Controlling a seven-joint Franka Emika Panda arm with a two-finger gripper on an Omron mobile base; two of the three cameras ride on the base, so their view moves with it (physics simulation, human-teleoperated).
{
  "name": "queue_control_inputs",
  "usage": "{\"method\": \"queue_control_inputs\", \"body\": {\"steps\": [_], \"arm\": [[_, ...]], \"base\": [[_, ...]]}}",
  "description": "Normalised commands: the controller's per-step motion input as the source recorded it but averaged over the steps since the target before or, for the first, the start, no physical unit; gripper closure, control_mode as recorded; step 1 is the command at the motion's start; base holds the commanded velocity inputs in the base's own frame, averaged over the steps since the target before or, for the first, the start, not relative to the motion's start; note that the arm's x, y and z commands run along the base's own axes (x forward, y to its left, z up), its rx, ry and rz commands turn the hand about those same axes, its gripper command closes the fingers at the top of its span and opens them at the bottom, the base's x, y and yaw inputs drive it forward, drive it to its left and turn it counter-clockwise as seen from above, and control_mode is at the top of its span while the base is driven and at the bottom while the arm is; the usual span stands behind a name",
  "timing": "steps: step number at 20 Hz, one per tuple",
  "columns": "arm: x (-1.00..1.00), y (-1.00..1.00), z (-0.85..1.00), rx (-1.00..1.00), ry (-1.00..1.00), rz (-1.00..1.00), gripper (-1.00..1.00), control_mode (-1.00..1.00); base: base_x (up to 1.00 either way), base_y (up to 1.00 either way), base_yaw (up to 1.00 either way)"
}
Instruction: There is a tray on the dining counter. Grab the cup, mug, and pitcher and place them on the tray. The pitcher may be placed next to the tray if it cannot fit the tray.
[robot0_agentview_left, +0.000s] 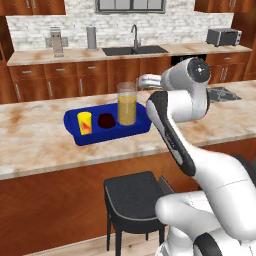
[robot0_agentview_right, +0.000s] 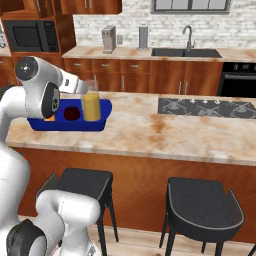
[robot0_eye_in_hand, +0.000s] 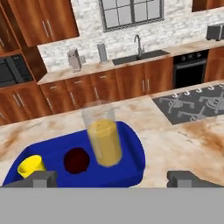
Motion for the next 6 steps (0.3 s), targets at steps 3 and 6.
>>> {"method": "queue_control_inputs", "body": {"steps": [3, 6], "arm": [[-1.00, -0.35, -0.07, 0.00, 0.00, 0.03, -1.00, -1.00], [-1.00, -0.30, -0.02, 0.00, 0.00, 0.03, -1.00, -1.00]], "base": [[0.00, 0.00, 0.00], [0.00, 0.00, 0.00]]}}
